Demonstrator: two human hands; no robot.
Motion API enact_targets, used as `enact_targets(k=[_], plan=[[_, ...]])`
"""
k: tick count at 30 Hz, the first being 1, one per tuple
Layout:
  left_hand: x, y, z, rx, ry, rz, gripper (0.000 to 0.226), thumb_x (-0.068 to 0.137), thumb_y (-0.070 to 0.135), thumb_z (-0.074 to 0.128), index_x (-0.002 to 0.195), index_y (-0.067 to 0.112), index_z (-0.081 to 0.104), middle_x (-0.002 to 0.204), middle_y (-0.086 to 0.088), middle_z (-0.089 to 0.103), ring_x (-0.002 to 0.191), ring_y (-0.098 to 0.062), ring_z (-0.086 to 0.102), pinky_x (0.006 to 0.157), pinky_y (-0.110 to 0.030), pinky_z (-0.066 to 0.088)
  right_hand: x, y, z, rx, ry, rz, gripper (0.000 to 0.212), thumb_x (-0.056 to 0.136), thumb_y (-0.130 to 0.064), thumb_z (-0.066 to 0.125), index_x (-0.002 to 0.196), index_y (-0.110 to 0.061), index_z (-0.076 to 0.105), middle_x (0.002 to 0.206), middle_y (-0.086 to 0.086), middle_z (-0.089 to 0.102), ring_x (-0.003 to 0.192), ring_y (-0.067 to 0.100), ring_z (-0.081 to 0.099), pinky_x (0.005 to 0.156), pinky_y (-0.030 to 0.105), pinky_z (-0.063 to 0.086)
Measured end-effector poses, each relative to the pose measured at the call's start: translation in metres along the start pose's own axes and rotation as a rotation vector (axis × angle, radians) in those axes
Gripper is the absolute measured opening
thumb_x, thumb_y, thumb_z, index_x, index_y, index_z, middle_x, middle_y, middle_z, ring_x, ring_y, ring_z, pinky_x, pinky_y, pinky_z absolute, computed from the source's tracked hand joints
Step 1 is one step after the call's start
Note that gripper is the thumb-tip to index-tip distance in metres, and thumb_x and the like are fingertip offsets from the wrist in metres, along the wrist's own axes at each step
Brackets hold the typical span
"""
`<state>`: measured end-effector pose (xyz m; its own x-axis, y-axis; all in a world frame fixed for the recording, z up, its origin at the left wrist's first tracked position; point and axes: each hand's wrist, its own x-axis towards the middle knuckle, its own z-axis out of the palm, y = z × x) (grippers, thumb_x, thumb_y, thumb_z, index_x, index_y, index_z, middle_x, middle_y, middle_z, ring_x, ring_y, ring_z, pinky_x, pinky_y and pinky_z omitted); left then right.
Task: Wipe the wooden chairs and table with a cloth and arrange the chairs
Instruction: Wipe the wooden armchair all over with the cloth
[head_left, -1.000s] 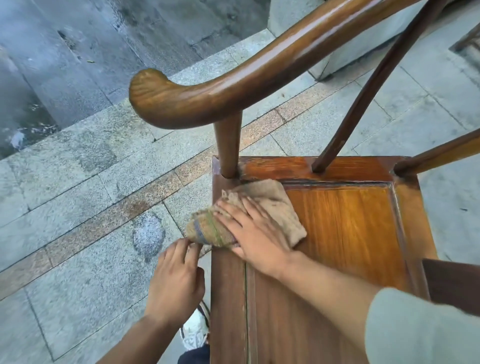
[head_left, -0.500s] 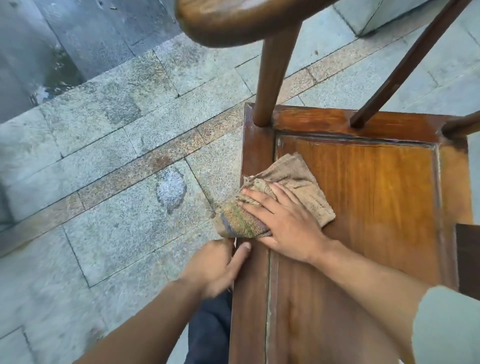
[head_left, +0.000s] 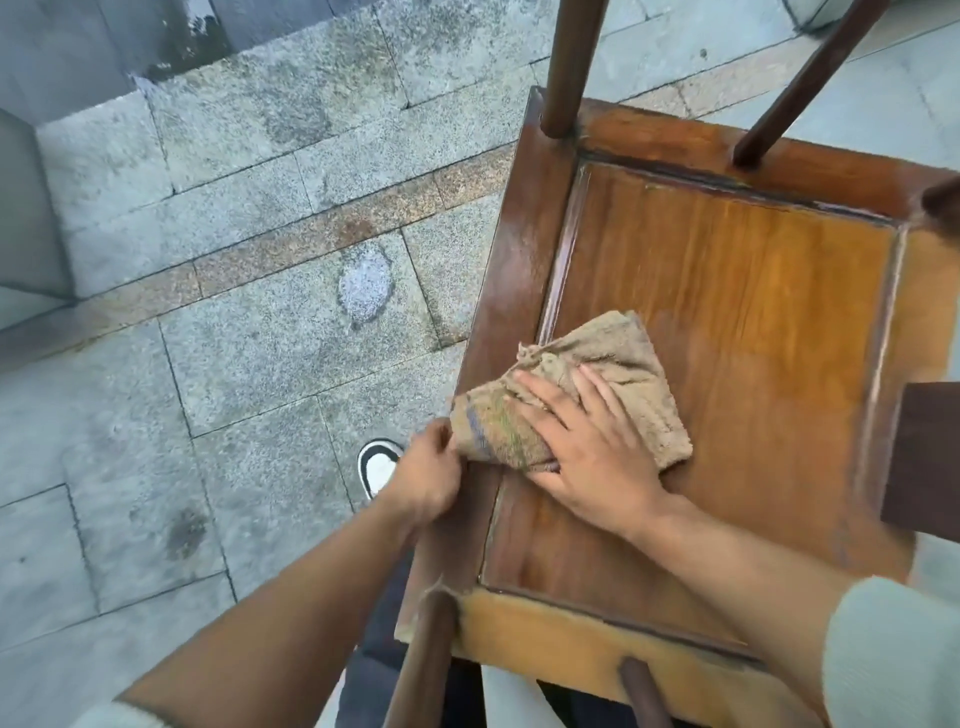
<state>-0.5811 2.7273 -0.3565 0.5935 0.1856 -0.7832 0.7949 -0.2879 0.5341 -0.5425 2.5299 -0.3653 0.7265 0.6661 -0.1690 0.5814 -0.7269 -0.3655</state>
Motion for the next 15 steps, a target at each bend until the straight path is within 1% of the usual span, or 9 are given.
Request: enact_targets(k=[1, 3, 5, 6, 8, 9, 10, 13, 15], plan=[[-0.004, -0.001, -0.002, -0.096, -0.04, -0.025, 0.023, 0.104, 0.014, 0.049, 0.116, 0.006, 0.066, 0.111, -0.007, 0.072, 0.107, -0.019, 0.064, 0.088, -0.023, 0.054, -0.017, 0.002, 0.0, -0.023, -0.03, -0.049, 0.078, 0.082, -0.053, 0.074, 0.151, -0.026, 0.05, 0.163, -0.003, 0.04, 0.148, 0.038, 0.034, 0.128, 0.045, 0.007], [-0.01, -0.002, -0.004, -0.225, -0.13, -0.075, 0.021, 0.103, 0.011, 0.051, 0.112, 0.005, 0.069, 0.109, -0.012, 0.074, 0.101, -0.022, 0.068, 0.087, -0.029, 0.056, -0.029, 0.016, -0.007, -0.07, -0.052, -0.12, 0.08, 0.08, -0.051, 0.076, 0.152, -0.027, 0.05, 0.161, -0.001, 0.042, 0.147, 0.04, 0.037, 0.128, 0.041, 0.0], [-0.008, -0.002, -0.012, -0.245, -0.216, -0.099, 0.022, 0.102, 0.009, 0.051, 0.114, 0.003, 0.069, 0.112, -0.013, 0.074, 0.105, -0.025, 0.069, 0.09, -0.036, 0.056, -0.008, 0.025, -0.015, -0.073, -0.06, -0.046, 0.081, 0.083, -0.046, 0.073, 0.156, -0.032, 0.042, 0.166, -0.003, 0.034, 0.151, 0.042, 0.029, 0.124, 0.033, -0.015], [-0.006, -0.002, -0.017, -0.246, -0.26, -0.109, 0.022, 0.102, 0.007, 0.05, 0.112, 0.004, 0.07, 0.109, -0.01, 0.075, 0.101, -0.022, 0.069, 0.085, -0.032, 0.057, 0.013, 0.025, -0.017, -0.038, -0.025, 0.057, 0.079, 0.087, -0.046, 0.066, 0.159, -0.033, 0.036, 0.169, -0.004, 0.026, 0.154, 0.042, 0.022, 0.122, 0.033, -0.018], [-0.003, -0.003, -0.027, -0.275, -0.326, -0.157, 0.027, 0.101, 0.0, 0.046, 0.103, 0.006, 0.072, 0.096, -0.005, 0.075, 0.09, -0.017, 0.069, 0.075, -0.026, 0.056, 0.062, 0.015, -0.015, 0.06, 0.067, 0.282, 0.075, 0.093, -0.056, 0.048, 0.16, -0.027, 0.033, 0.171, -0.003, 0.02, 0.155, 0.041, 0.016, 0.126, 0.043, -0.007], [-0.002, -0.007, -0.031, -0.302, -0.327, -0.187, 0.031, 0.099, -0.004, 0.043, 0.103, 0.005, 0.073, 0.096, -0.007, 0.075, 0.089, -0.019, 0.069, 0.076, -0.028, 0.057, 0.082, 0.005, -0.012, 0.072, 0.092, 0.364, 0.076, 0.095, -0.061, 0.043, 0.159, -0.021, 0.035, 0.17, -0.001, 0.022, 0.155, 0.041, 0.017, 0.128, 0.046, 0.0], [0.001, -0.01, -0.034, -0.332, -0.313, -0.21, 0.034, 0.096, -0.007, 0.04, 0.106, 0.002, 0.072, 0.1, -0.012, 0.075, 0.093, -0.024, 0.07, 0.081, -0.032, 0.058, 0.094, -0.005, -0.009, 0.041, 0.112, 0.38, 0.077, 0.097, -0.063, 0.046, 0.158, -0.017, 0.037, 0.169, 0.0, 0.024, 0.154, 0.042, 0.019, 0.128, 0.048, 0.004], [-0.002, -0.029, -0.038, -0.435, -0.304, -0.314, 0.035, 0.097, 0.002, 0.039, 0.12, -0.002, 0.066, 0.116, -0.018, 0.071, 0.11, -0.032, 0.068, 0.101, -0.042, 0.052, 0.071, -0.039, 0.012, 0.014, 0.074, 0.197, 0.08, 0.094, -0.058, 0.062, 0.159, -0.019, 0.035, 0.166, 0.001, 0.032, 0.154, 0.04, 0.02, 0.125, 0.04, -0.004], [-0.008, -0.039, -0.038, -0.509, -0.361, -0.356, 0.035, 0.1, 0.006, 0.037, 0.117, 0.0, 0.067, 0.117, -0.015, 0.07, 0.107, -0.028, 0.067, 0.106, -0.042, 0.048, 0.023, -0.06, 0.024, 0.035, -0.003, 0.032, 0.079, 0.091, -0.055, 0.065, 0.156, -0.019, 0.041, 0.163, 0.0, 0.038, 0.154, 0.037, 0.021, 0.125, 0.038, -0.006]])
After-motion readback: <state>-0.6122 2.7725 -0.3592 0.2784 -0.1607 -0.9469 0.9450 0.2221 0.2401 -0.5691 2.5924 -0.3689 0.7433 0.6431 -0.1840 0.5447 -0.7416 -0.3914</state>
